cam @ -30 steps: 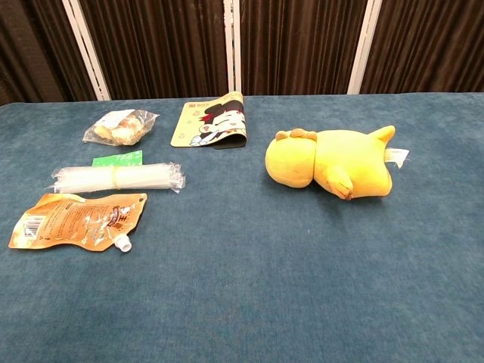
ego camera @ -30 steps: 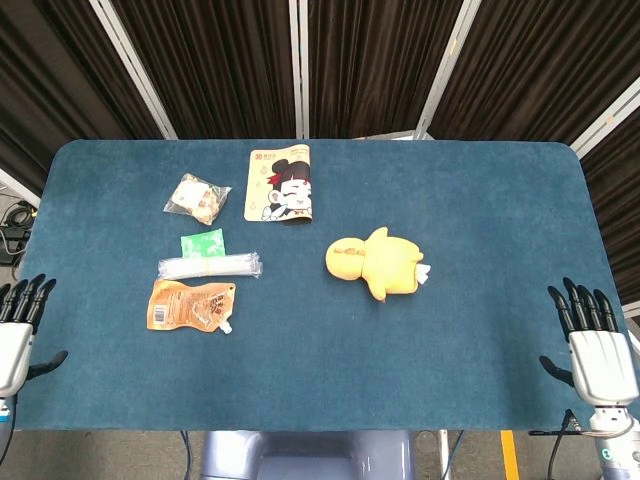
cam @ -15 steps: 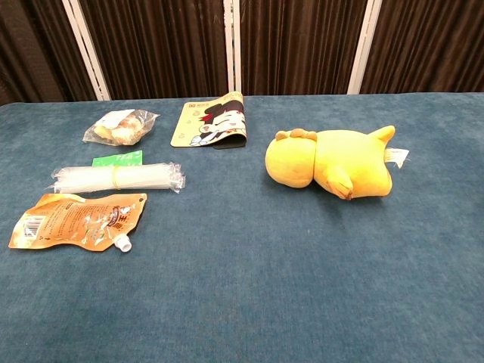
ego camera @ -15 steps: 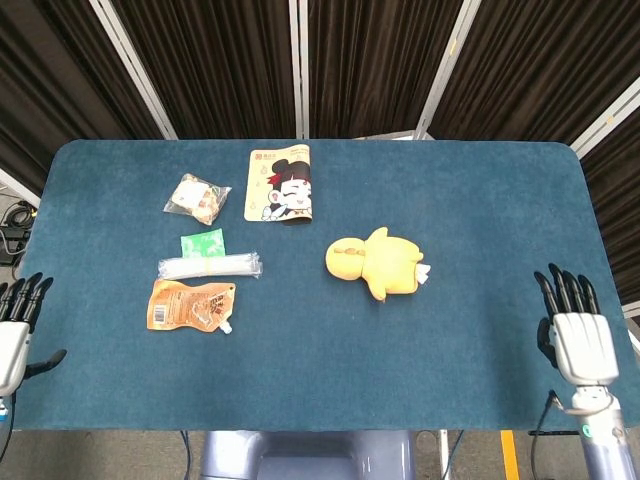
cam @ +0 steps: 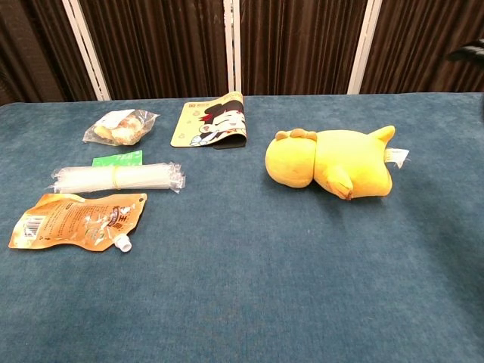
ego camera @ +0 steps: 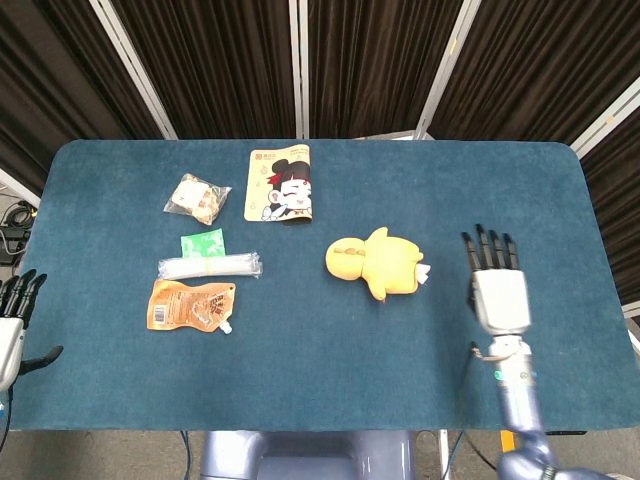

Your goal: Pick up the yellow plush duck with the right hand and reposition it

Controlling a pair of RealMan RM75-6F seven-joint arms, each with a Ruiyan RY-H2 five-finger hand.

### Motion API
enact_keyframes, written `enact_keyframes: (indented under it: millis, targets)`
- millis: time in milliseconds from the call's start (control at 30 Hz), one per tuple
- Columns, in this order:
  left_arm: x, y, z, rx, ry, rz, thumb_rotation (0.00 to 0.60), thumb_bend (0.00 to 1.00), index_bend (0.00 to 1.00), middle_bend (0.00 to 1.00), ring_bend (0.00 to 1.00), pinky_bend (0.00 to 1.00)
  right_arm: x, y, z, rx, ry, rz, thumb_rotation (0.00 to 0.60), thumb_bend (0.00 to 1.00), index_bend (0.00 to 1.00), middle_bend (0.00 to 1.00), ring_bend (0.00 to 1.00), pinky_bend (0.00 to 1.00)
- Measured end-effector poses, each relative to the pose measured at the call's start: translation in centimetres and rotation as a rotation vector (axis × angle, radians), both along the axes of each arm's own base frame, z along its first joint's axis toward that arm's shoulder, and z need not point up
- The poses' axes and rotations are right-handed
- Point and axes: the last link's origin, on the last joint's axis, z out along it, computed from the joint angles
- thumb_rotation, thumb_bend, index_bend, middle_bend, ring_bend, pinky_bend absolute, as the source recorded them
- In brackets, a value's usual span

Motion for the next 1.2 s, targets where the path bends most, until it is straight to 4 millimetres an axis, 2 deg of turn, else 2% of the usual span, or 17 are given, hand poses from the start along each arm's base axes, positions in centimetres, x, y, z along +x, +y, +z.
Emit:
enact_keyframes:
  millis: [233,467,833,1200]
  targets:
    - [-0.2,0.2,0.0,-0.013,-0.008,0.01,0.6,0.13,0.0,0.0,0.0,0.0,4.7,-1.6,-5.1,0.039,-0.036,0.005,0.6,1.0,0.0,0.0,0.0,0.0]
    - [-0.5,0.5,0.2,-0.011,-0.018,0.027,0.6,0.13,0.0,0.0,0.0,0.0,8.0,-2.7,-9.0,0.08,-0.017,0.012,0.6,1.0,0.0,0.0,0.0,0.0]
    - [-0.9,0.8,0.1,-0.033,-0.029,0.043,0.6,0.13,0.0,0.0,0.0,0.0,9.6,-3.5,-13.7,0.116,0.058,-0.023,0.6,1.0,0.0,0.0,0.0,0.0]
    - [-0.7,0.7,0.1,-0.047,-0.032,0.043,0.6,0.13,0.0,0.0,0.0,0.0,10.5,-3.0,-16.2,0.122,0.193,-0.042,0.6,1.0,0.0,0.0,0.0,0.0]
